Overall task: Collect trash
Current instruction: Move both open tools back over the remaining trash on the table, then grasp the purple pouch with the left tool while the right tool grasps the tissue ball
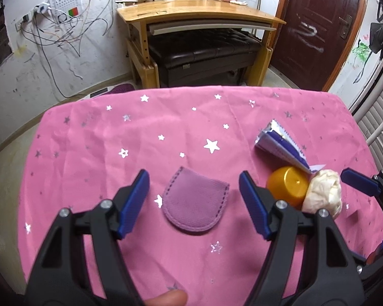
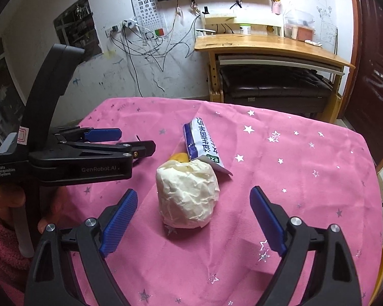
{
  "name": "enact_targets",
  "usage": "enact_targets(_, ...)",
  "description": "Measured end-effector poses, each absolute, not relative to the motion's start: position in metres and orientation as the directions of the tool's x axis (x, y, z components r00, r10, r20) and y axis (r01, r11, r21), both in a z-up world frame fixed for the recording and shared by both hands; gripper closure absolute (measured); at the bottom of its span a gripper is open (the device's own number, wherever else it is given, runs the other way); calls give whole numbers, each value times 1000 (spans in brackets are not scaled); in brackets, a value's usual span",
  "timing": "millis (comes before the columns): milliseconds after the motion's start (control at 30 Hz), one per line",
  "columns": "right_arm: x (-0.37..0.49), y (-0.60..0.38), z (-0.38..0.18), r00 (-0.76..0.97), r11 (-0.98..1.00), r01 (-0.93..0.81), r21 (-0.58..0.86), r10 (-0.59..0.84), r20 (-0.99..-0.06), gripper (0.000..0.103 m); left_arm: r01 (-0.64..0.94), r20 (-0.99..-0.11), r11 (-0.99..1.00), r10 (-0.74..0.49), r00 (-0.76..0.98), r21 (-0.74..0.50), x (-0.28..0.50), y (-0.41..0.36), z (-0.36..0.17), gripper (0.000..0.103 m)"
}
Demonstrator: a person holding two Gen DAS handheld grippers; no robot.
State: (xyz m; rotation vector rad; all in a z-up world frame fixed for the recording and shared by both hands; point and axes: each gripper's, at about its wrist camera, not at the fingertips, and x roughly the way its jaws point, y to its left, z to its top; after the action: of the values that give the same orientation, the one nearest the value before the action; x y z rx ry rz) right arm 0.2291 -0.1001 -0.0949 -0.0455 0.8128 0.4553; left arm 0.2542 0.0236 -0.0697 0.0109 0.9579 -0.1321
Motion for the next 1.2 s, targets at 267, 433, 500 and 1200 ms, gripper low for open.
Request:
enact_targets(267,239,-100,-100,583,907,-398,140,368,-724,33,119,-817,993,-78,571,-12,256,19,-76,35)
enact_targets(433,241,-94,-106,563,900,-416,130,367,-741,57,126,-813,992,-76,578,-3,253,14,-77,42)
enact_targets(500,241,-95,-106,568,900,-413,138,373,-734,57,134,-807,991,-85,584,-7,251,13,-76,53)
enact_targets(1200,201,-146,-82,635,899,-381,214,423,-646,57,60,-747,998,-55,663,-20,201,25,-48,64)
